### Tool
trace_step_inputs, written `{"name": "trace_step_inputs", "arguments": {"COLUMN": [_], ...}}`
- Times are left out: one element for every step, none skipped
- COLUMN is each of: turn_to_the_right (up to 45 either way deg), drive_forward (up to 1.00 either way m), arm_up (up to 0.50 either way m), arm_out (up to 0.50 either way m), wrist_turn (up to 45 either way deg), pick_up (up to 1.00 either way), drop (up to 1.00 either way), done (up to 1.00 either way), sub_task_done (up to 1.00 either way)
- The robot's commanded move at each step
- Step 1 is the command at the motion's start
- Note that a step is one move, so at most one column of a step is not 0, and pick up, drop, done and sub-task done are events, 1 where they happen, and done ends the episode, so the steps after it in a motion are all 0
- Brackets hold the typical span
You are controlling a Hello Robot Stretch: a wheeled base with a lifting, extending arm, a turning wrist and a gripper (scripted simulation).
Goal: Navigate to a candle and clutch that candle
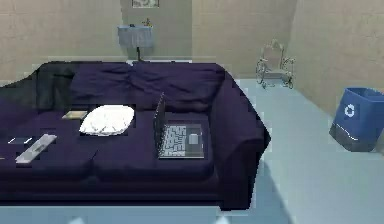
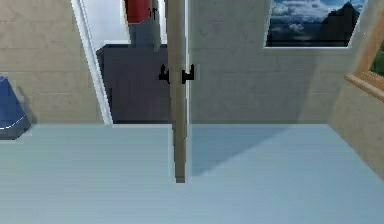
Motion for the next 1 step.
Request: {"name": "trace_step_inputs", "arguments": {"turn_to_the_right": [-45.0], "drive_forward": [0.00], "arm_up": [0.00], "arm_out": [0.00], "wrist_turn": [0.0], "pick_up": [0.00], "drop": [0.00], "done": [0.00], "sub_task_done": [0.00]}}
